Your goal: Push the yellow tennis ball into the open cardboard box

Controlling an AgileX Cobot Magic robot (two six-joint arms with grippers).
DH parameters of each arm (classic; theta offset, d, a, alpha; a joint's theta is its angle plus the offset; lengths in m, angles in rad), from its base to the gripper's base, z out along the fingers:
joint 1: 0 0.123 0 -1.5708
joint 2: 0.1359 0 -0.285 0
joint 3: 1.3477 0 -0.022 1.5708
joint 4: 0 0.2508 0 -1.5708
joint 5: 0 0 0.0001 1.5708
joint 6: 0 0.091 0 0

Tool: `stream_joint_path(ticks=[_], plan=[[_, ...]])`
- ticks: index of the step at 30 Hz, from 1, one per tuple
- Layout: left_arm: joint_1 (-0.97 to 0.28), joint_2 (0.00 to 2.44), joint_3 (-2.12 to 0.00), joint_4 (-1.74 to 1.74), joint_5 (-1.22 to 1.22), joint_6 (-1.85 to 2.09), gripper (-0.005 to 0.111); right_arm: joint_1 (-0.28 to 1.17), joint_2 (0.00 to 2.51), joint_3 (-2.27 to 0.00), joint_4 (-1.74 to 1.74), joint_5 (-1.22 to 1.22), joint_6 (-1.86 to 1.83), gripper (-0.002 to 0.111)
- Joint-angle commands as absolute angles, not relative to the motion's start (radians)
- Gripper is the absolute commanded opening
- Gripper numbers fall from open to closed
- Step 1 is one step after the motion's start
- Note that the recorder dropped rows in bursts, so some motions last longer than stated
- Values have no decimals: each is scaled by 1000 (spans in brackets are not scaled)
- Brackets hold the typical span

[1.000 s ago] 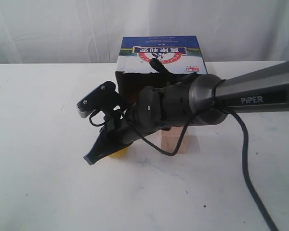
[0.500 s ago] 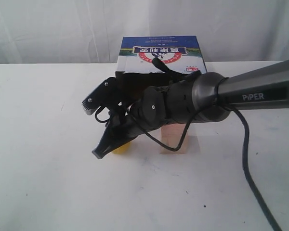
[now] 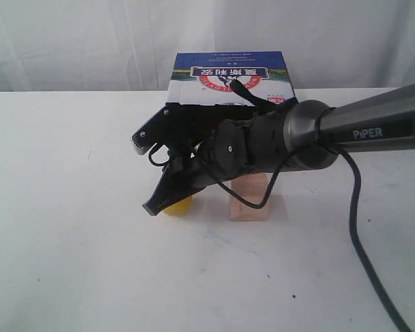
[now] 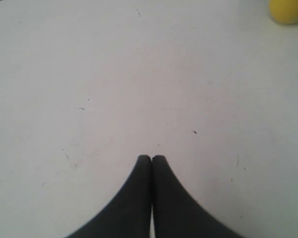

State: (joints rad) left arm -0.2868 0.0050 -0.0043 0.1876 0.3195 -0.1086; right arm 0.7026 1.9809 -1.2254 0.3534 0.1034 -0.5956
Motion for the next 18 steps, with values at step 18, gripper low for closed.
stream_joint_path(ticks=[18], plan=[[-292,0,0,189,330,-106,0,758,1870,-1225,372,271,-486,0]])
